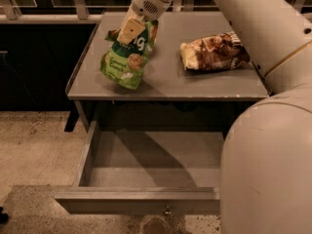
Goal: Pick green rice chip bag from top drawer and place on counter
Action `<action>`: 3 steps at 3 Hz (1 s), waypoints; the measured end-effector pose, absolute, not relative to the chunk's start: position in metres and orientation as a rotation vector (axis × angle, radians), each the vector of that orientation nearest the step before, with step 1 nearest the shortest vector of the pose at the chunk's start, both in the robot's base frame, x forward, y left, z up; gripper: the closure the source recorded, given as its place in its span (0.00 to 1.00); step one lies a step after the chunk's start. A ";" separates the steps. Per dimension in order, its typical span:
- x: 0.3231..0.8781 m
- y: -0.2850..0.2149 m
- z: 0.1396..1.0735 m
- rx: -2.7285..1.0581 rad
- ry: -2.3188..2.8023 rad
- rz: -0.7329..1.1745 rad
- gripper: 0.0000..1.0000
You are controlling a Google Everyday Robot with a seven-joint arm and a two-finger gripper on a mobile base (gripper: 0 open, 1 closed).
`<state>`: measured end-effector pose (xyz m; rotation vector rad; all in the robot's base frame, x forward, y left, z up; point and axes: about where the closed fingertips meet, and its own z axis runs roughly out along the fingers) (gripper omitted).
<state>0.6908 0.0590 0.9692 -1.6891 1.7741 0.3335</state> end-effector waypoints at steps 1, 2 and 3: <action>0.691 0.059 0.969 -1.689 1.774 0.334 0.35; 0.691 0.059 0.969 -1.689 1.774 0.334 0.12; 0.691 0.059 0.969 -1.689 1.774 0.334 0.00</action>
Offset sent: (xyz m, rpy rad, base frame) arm 0.0000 0.0000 0.0000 0.0000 0.0001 0.0000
